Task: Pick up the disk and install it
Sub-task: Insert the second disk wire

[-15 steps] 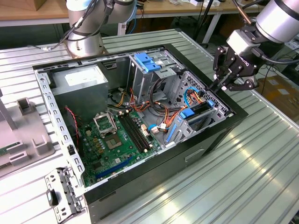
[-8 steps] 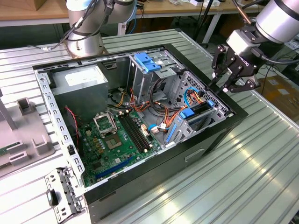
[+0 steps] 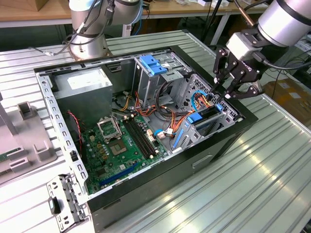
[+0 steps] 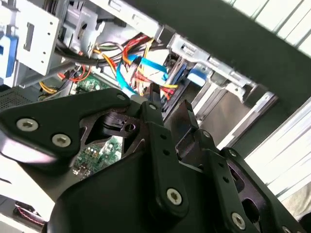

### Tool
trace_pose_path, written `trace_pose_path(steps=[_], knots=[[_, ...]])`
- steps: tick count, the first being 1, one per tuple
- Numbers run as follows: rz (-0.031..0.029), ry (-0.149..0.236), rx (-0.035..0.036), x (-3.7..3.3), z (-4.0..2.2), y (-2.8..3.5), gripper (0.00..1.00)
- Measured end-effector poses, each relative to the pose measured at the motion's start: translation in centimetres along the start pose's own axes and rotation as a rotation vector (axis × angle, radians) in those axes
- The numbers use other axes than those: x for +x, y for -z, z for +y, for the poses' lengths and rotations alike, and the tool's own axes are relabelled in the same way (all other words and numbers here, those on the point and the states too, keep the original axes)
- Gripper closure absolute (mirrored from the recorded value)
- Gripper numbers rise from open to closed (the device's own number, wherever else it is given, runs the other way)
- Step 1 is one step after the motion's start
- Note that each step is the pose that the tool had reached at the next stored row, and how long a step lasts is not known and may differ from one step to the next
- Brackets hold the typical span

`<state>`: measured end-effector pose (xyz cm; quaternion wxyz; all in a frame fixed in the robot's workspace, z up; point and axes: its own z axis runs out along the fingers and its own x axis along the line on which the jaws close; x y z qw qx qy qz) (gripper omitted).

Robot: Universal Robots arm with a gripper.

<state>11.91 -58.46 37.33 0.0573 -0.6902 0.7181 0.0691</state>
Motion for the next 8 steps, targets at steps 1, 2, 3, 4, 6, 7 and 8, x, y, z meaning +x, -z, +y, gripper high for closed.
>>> trace_pose_path(steps=[1,2,3,4,6,7,8], knots=[[0.0001,0.0,0.0001,0.02,0.35,-0.06,0.64],[0.0,0.0,0.0001,0.04,0.48,-0.1,0.64],[-0.0001,0.0,0.0,0.05,0.6,-0.14,0.64],[0.0001,0.0,0.0,0.06,0.79,-0.19,0.64],[0.0,0.0,0.0,0.08,0.94,-0.25,0.64],[-0.0001,0.0,0.0,0.09,1.0,-0.29,0.64],[0.0001,0.0,0.0001,0.09,1.06,-0.31,0.64]])
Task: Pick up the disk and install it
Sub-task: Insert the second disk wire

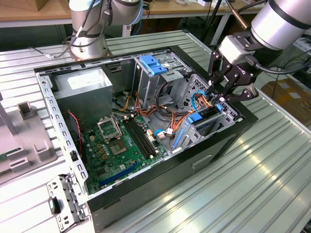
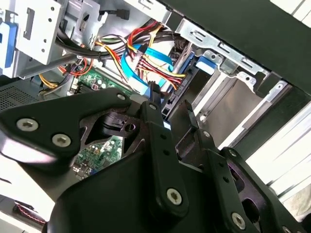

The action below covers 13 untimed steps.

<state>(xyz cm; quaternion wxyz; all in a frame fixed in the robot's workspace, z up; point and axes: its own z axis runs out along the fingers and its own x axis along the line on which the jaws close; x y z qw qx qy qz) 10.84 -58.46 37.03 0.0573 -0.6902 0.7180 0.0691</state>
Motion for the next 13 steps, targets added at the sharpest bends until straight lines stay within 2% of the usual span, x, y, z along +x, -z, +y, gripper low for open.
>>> trace_pose_path(steps=[2,3,4,8,10,11,13], knots=[[0.0,0.0,0.0,0.01,0.09,-0.06,0.64],[0.0043,0.0,0.0001,0.01,0.12,-0.08,0.64],[0.0155,0.0,0.0005,0.02,0.12,-0.13,0.64],[0.0468,0.001,0.0017,-0.14,0.13,-0.32,0.64],[0.0715,0.001,0.0025,-0.25,0.13,-0.38,0.64],[0.0895,0.002,0.003,-0.25,0.13,-0.39,0.64],[0.1128,0.005,0.0036,-0.24,0.13,-0.41,0.64]])
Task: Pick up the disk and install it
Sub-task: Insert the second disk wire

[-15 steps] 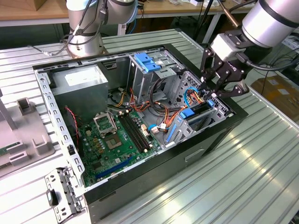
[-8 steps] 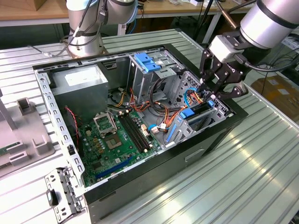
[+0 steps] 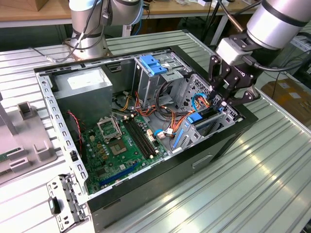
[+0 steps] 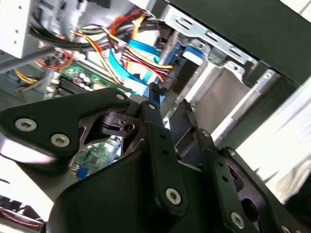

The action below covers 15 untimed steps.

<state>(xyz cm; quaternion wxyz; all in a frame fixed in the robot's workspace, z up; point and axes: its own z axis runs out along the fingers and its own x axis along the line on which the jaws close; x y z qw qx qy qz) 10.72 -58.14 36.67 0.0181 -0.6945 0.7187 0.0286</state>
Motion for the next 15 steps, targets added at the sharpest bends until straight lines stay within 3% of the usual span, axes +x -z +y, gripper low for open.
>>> trace_pose_path(steps=[1,3,8,13,15], knots=[[0.0096,0.001,0.0002,0.0,0.0,-0.02,0.64],[0.0156,0.003,0.0003,0.01,0.0,-0.13,0.64],[0.0162,0.005,-0.0004,0.06,-0.01,-0.86,0.64],[0.0163,0.005,-0.0004,0.06,-0.01,-0.92,0.64],[0.0162,0.005,-0.0004,0.06,-0.01,-0.93,0.72]])
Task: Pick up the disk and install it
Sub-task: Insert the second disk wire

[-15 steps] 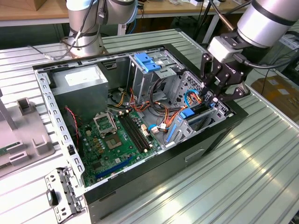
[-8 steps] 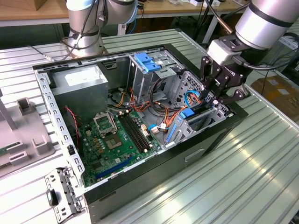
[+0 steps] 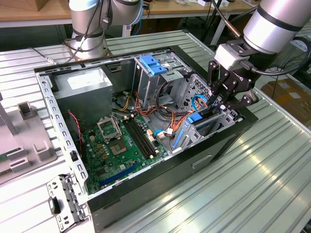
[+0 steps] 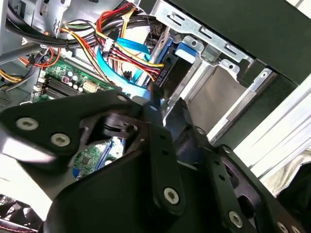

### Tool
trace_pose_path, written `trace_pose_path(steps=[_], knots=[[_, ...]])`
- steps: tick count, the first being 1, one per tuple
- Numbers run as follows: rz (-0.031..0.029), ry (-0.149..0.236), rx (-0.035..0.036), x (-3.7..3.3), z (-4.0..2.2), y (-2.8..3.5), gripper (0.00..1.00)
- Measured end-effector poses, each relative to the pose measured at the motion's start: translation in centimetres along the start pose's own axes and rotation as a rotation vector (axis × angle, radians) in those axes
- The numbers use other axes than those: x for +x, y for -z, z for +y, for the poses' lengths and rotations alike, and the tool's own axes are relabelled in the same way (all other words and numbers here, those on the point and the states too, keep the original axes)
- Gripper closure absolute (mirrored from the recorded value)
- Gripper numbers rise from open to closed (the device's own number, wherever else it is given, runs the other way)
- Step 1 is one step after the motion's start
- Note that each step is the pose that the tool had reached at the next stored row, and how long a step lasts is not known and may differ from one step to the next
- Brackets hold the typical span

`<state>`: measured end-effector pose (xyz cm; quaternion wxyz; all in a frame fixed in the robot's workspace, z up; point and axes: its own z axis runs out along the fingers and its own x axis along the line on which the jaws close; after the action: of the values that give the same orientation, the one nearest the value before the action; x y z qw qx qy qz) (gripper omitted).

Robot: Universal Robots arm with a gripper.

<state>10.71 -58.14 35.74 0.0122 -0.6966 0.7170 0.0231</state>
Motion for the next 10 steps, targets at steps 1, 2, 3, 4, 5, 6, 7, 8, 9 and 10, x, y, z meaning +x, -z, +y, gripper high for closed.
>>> trace_pose_path(steps=[1,2,3,4,5,6,7,8,9,10], knots=[[0.0,0.0,0.0,0.0,0.0,0.0,0.72],[0.0001,0.0,0.0,0.0,0.0,0.0,0.78],[0.0001,0.0,0.0,0.0,0.0,-0.01,0.78],[0.0001,0.0,0.0,0.0,0.0,-0.01,0.84],[0.0001,0.0,0.0,0.0,0.0,-0.01,0.84],[0.0,0.0,0.0,0.0,0.0,-0.02,0.84],[0.0001,0.0,0.0,0.0,0.0,-0.03,0.84],[0.0001,0.0,0.0,0.0,0.0,-0.03,0.84],[0.0,0.0,0.0,0.0,0.0,-0.04,0.84],[-0.0022,0.0,0.0,0.01,0.0,-0.05,0.84]])
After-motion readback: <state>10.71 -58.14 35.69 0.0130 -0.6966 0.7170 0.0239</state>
